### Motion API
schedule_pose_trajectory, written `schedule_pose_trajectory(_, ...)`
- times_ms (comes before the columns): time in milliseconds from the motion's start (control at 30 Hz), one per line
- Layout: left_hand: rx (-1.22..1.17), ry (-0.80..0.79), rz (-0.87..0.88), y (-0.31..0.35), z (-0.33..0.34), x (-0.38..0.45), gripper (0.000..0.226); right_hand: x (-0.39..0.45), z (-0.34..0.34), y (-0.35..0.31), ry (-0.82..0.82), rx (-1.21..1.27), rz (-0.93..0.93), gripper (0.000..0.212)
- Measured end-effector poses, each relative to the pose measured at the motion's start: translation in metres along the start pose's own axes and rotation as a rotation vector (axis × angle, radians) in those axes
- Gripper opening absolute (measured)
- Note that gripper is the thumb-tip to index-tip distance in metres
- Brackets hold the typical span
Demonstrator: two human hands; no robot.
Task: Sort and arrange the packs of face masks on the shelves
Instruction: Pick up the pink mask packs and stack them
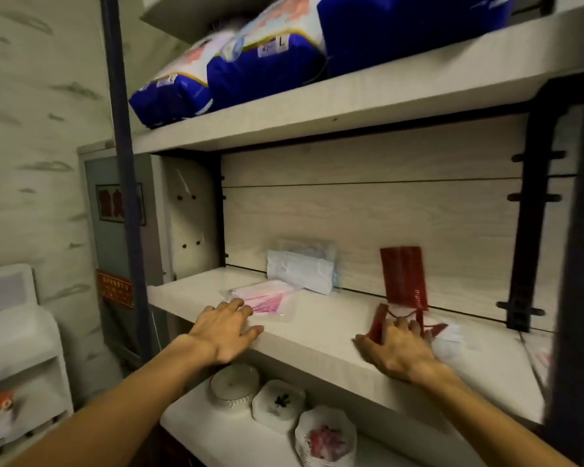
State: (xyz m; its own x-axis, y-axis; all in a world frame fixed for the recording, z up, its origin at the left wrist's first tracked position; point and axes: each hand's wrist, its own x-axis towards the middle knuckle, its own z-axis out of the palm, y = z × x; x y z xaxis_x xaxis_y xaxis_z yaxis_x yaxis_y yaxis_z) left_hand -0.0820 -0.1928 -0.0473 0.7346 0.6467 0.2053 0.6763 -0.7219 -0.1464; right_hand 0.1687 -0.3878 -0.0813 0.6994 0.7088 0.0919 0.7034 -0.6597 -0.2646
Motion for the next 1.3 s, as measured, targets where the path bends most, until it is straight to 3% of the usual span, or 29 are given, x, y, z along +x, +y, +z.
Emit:
schedule_pose_trajectory(100, -0.037, -0.001, -0.007, -0.026, 0.018, 0.033, 0.059, 0.023, 0.01, -0.023, -0.023, -0.035, 0.012, 0.093)
schedule_pose_trajectory(367, -0.085, 0.019, 0.042, -0.077, 0.055, 0.107, 0.059, 0.06, 0.033, -0.099, 0.079, -0.078, -0.12, 0.075)
schedule_pose_trajectory(467, -0.105, -0.003, 0.08, -0.092, 0.061, 0.132, 0.065, 0.079, 0.042, -0.123, 0.045, -0.006, -0.192, 0.068)
schedule_pose_trajectory(700, -0.212, -0.084, 0.16, -0.125, 0.081, 0.187, 0.086, 0.114, 0.049, -0.188, -0.056, 0.036, -0.09, 0.066)
schedule_pose_trajectory(833, -0.228, -0.155, 0.231, -0.127, 0.091, 0.206, 0.092, 0.14, 0.061, -0.197, -0.041, -0.029, -0.058, 0.061)
schedule_pose_trajectory(1000, -0.172, -0.14, 0.282, -0.129, 0.083, 0.217, 0.071, 0.159, 0.074, -0.198, 0.023, -0.007, -0.072, 0.047)
schedule_pose_trajectory(1200, -0.206, -0.333, 0.268, -0.125, 0.064, 0.214, 0.102, 0.172, 0.083, -0.21, 0.085, 0.133, -0.105, 0.033)
schedule_pose_trajectory(1300, -0.266, -0.389, 0.254, -0.126, 0.058, 0.216, 0.1, 0.175, 0.083, -0.216, 0.105, 0.174, -0.123, 0.024)
